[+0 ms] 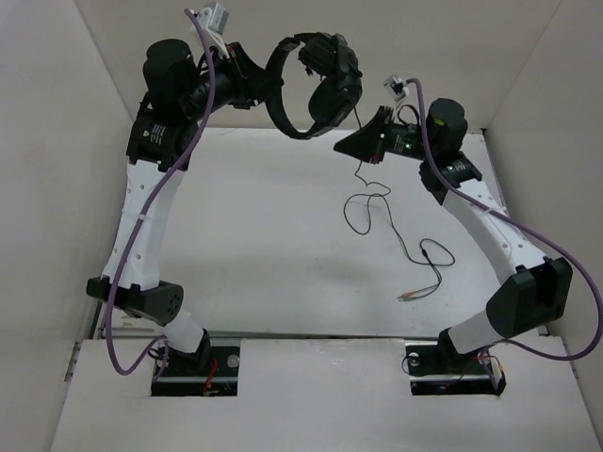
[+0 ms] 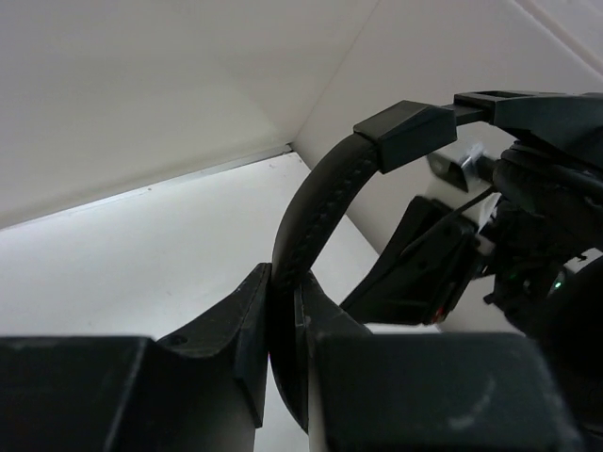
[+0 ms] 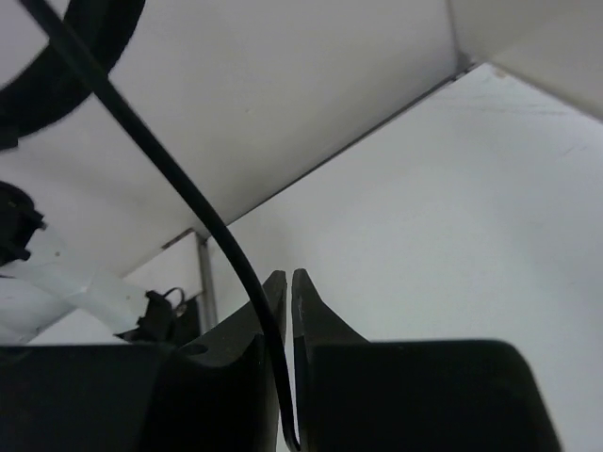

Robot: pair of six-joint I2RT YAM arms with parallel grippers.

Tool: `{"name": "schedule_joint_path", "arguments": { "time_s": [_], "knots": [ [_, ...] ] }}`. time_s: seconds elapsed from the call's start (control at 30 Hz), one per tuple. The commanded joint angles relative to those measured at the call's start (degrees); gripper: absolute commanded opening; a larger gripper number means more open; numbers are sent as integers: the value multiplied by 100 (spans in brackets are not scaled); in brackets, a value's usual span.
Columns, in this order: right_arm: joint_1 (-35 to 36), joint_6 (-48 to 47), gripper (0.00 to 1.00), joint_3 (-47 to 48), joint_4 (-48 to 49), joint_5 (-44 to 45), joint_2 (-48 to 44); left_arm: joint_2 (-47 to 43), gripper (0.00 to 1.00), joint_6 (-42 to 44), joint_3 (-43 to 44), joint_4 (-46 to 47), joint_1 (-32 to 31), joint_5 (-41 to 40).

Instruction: Wrap the headphones

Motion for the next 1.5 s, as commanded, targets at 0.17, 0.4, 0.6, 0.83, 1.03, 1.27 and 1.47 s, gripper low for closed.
{"name": "schedule_joint_path", "arguments": {
  "time_s": [0.17,0.4,0.6,0.83,1.03,1.27,1.47],
  "knots": [
    [390,2486,35,-820,2476,-539,77,135,0,-1087,651,943,229,351],
    [882,2873,43,-1048,2996,-609,393,205,0,-1219,598,988,475,96],
    [1339,3023,49,-1224,3225,-635,516,144,0,-1368,387,996,694,-291],
    [1621,3102,55,-1189,3286,-661,640,82,0,-1360,238,944,861,-729],
    [1805,3050,55,-1312,3252,-705,605,65,0,-1044,123,803,1064,-1564],
    [1841,2786,52,-1391,2980,-635,613,56,0,-868,9,698,1055,-2382],
    [1876,2382,27,-1313,2584,-600,622,12,0,-526,-158,689,845,-3215]
  ]
}}
